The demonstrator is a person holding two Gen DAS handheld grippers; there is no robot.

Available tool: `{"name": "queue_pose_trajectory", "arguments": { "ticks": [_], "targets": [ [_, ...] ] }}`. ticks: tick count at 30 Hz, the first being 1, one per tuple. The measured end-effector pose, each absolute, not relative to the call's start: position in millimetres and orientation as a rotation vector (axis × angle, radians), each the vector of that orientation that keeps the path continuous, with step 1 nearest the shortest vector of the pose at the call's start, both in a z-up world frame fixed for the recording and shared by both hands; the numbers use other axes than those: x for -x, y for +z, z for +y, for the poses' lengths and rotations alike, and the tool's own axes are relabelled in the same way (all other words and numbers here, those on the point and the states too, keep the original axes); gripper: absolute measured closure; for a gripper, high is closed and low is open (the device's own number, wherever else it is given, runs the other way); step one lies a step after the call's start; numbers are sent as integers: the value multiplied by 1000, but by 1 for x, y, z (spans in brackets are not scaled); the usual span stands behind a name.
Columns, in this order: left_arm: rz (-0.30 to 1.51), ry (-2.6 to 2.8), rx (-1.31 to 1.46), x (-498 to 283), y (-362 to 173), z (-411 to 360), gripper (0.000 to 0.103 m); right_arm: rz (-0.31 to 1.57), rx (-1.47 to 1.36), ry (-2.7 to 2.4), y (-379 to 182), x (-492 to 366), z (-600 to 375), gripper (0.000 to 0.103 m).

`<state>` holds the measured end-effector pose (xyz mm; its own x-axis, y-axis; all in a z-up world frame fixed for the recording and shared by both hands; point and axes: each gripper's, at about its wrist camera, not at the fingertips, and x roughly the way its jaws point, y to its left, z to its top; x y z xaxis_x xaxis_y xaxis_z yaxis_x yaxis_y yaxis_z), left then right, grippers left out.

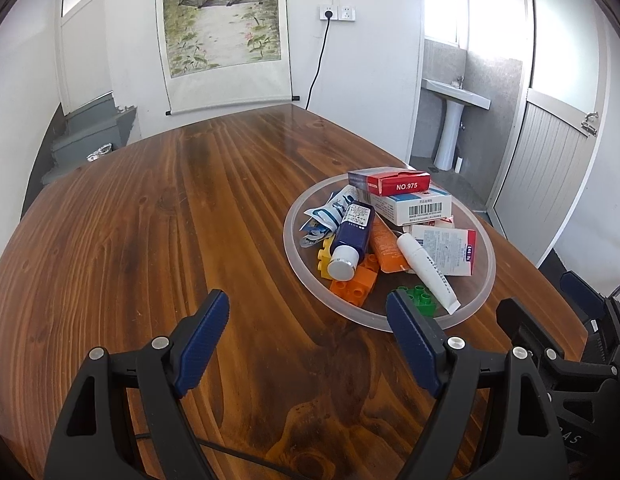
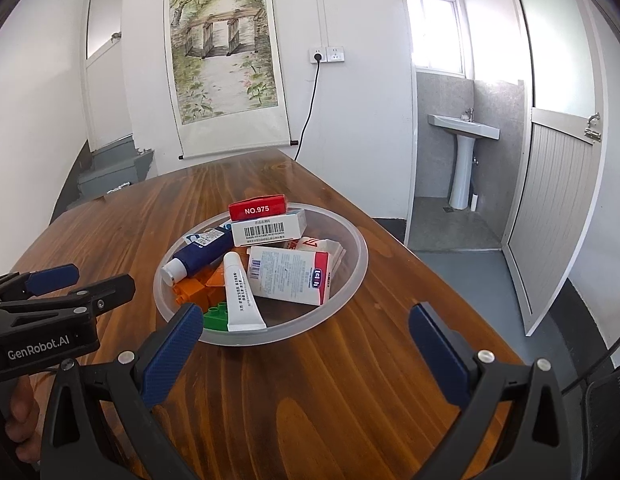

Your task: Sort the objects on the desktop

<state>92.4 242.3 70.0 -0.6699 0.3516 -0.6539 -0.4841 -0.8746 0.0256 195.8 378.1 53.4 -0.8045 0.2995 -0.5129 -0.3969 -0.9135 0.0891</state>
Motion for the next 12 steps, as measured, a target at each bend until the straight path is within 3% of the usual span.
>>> {"name": "queue_pose_trajectory", "arguments": {
  "ticks": [12],
  "targets": [
    [298,2497,927,-88,63,241,19,288,760,2655,43,-190,381,0]
  ]
}}
